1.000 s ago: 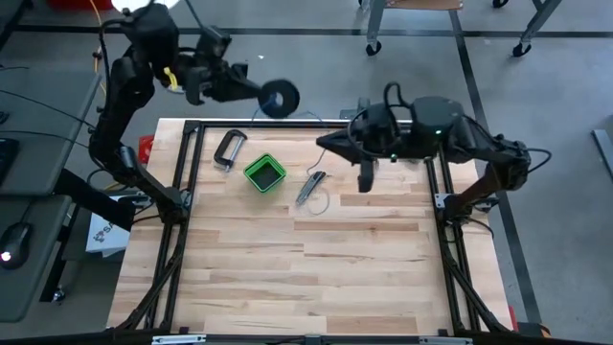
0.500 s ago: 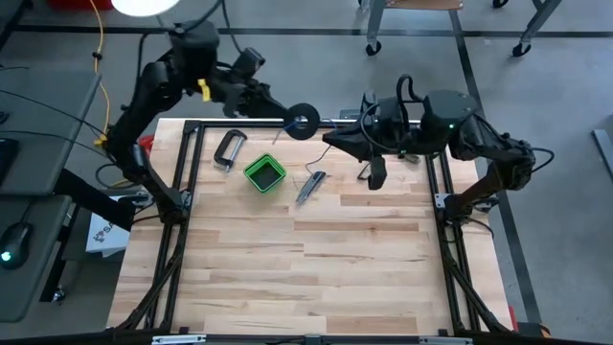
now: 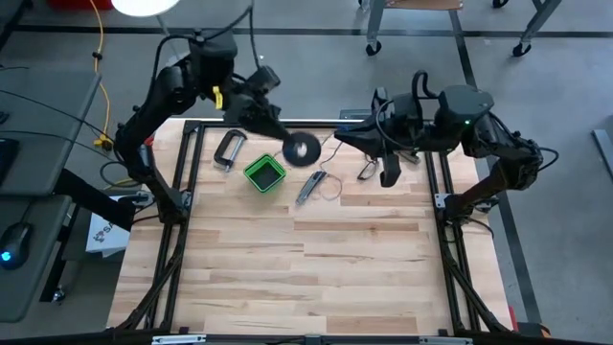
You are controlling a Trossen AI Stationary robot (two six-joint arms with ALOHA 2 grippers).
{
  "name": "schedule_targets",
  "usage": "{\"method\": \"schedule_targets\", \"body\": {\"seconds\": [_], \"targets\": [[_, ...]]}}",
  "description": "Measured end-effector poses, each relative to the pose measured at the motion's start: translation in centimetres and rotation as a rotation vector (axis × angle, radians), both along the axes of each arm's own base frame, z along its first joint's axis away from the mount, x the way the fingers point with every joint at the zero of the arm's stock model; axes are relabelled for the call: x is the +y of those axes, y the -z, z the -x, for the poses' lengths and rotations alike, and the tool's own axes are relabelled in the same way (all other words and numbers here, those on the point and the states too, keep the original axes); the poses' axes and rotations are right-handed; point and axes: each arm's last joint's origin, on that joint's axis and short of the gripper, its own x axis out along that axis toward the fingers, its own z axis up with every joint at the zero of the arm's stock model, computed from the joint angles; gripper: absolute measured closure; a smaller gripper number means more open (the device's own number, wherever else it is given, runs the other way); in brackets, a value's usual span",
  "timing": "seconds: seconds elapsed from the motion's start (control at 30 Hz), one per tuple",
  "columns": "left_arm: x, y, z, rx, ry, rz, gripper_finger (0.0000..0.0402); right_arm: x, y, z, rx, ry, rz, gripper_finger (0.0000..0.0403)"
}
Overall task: Coil cords
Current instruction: Coil the blue wire onto the spool
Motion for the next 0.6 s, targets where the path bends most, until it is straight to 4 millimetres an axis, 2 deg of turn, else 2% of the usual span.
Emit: {"method": "schedule_targets", "body": {"seconds": [0.13,0.33,0.5,0.6], "targets": [[-1.6,0.4,-1.9,0.003,0.092,0.046,0.04,-0.1,0.1,-0.2,0.005,-0.021,0.01,0.0403],[-3.1,-1.1,-5.0,-0.174,0.248,0.139,0.04,0.1,0.3,-1.0,-0.008,-0.118,0.015,0.0403],[-3.6,-2.1,-6.8,-0.305,0.334,0.219,0.04,0.1,0.4,-1.5,-0.021,-0.122,0.016,0.0403],[-3.4,-2.3,-7.2,-0.4,0.329,0.229,0.04,0.2,0.4,-1.9,-0.03,-0.123,0.014,0.0403]]}}
